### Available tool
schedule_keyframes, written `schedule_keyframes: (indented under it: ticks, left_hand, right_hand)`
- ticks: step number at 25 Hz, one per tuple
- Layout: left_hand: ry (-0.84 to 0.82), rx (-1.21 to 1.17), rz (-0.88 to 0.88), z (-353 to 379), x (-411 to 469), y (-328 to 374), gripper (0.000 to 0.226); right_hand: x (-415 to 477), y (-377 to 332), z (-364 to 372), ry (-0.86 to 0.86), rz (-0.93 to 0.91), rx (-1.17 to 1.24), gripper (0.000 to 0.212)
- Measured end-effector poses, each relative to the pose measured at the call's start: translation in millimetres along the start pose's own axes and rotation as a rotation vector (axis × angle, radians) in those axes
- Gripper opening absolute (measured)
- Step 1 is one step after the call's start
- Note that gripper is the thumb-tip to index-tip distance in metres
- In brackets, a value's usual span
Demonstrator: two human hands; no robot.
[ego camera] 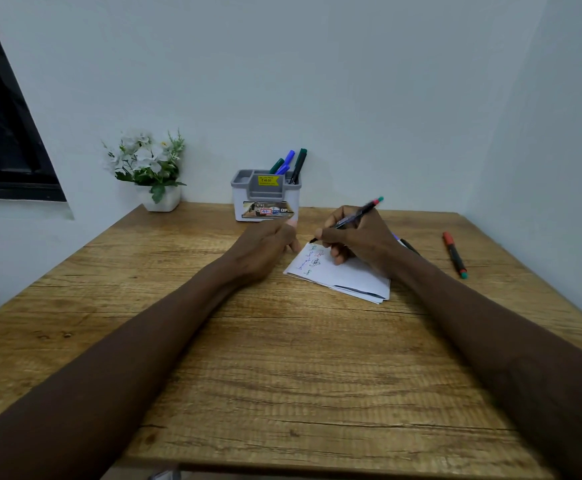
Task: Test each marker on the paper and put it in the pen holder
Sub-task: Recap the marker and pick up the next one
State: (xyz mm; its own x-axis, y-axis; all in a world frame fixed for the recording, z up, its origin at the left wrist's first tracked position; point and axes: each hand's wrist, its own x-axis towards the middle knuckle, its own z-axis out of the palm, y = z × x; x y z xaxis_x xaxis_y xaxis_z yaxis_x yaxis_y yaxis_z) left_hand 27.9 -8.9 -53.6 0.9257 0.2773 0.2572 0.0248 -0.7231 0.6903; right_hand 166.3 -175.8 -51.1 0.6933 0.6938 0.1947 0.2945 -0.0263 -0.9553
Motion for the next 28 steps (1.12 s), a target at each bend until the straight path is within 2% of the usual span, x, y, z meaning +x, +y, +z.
schedule_keyframes:
  ticks: [2, 4, 5, 8, 10, 14, 16, 19, 21, 23, 28]
  left_hand:
    - [0.048, 0.049, 0.053, 0, 2, -4, 0.036]
    - [0.079, 0.083, 0.106, -1, 1, -6, 0.017]
    - [0.102, 0.088, 0.121, 0, 1, -7, 0.015]
    - [0.201, 0.051, 0.106, 1, 2, -7, 0.016]
    - [0.255, 0.015, 0.068, 0, 3, -9, 0.016]
    - [0.276, -0.072, 0.043, 0, 4, -11, 0.017]
    - [0.251, -0.11, 0.047, -1, 3, -10, 0.018]
    - [0.218, -0.175, 0.062, -1, 4, -11, 0.022]
    - [0.198, -0.269, 0.06, 0, 4, -10, 0.028]
    - [0.205, -0.338, 0.067, 2, 2, -7, 0.034]
    - [0.275, -0.363, 0.132, -1, -1, -2, 0.022]
  right_hand:
    - [0, -1, 0, 0.002, -0.031, 0.015, 0.019]
    - [1, -2, 1, -0.009, -0.033, 0.128, 0.014]
    - [1, -3, 1, -0.024, -0.014, 0.203, 0.016]
    - [2, -5, 0, -0.07, 0.079, 0.377, 0.034]
    - [2, -6, -1, -0.079, 0.094, 0.402, 0.037]
    - [-2, -9, 1, -0.094, 0.106, 0.418, 0.019]
    - [-4, -8, 2, -0.129, 0.116, 0.404, 0.017]
    - [-5, -5, 1, -0.102, 0.072, 0.288, 0.003]
    - [-4, -4, -1, -0.051, 0.061, 0.22, 0.018]
    - [-5, -3, 0, -0.069, 0.06, 0.231, 0.015]
    - [-4, -6, 9, -0.126, 0.033, 0.308, 0.012]
